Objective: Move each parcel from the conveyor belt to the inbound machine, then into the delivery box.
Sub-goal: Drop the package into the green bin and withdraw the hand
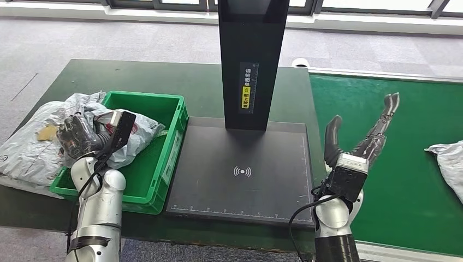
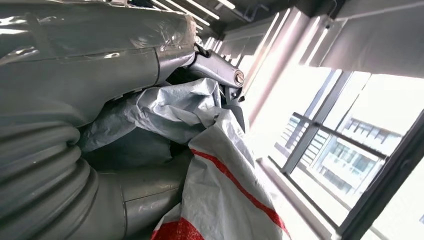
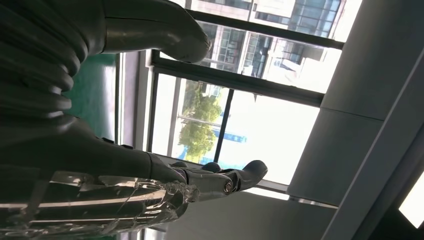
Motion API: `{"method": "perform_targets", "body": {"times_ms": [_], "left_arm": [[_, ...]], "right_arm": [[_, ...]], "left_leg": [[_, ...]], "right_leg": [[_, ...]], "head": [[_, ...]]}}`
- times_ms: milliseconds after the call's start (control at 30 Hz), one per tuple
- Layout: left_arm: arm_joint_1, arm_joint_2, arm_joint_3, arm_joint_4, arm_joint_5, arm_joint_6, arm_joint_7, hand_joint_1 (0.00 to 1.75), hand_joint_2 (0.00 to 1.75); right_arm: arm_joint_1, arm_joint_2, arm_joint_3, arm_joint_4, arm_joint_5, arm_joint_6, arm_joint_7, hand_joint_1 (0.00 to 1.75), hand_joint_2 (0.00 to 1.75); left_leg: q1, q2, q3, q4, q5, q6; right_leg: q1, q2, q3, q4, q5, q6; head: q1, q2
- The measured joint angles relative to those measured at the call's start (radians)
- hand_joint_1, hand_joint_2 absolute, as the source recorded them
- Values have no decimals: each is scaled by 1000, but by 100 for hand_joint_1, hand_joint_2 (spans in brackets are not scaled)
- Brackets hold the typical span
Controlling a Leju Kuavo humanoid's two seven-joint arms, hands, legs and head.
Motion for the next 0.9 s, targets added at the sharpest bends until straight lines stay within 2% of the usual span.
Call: {"method": "perform_targets", "body": {"times_ms": [300, 433, 700, 900], "left_arm": [[-14, 30, -60, 127, -24, 0, 44, 175, 175], [-14, 35, -79, 149, -29, 0, 50, 0, 175], [11, 39, -113, 112, -2, 1, 54, 0, 175], [87, 38, -183, -22, 28, 1, 74, 0, 175]], "right_arm": [[-3, -2, 3, 0, 4, 7, 12, 0, 175], [-5, -3, 3, 0, 6, 10, 15, 0, 175], [-6, -3, 4, 0, 17, 35, 23, 0, 175], [-1, -3, 4, 0, 29, 44, 27, 0, 175]], "left_leg": [[0, 0, 0, 0, 0, 0], [0, 0, 0, 0, 0, 0], [0, 0, 0, 0, 0, 0], [0, 0, 0, 0, 0, 0]], "right_leg": [[0, 0, 0, 0, 0, 0], [0, 0, 0, 0, 0, 0], [0, 0, 0, 0, 0, 0], [0, 0, 0, 0, 0, 0]], "head": [[0, 0], [0, 0], [0, 0], [0, 0]]}}
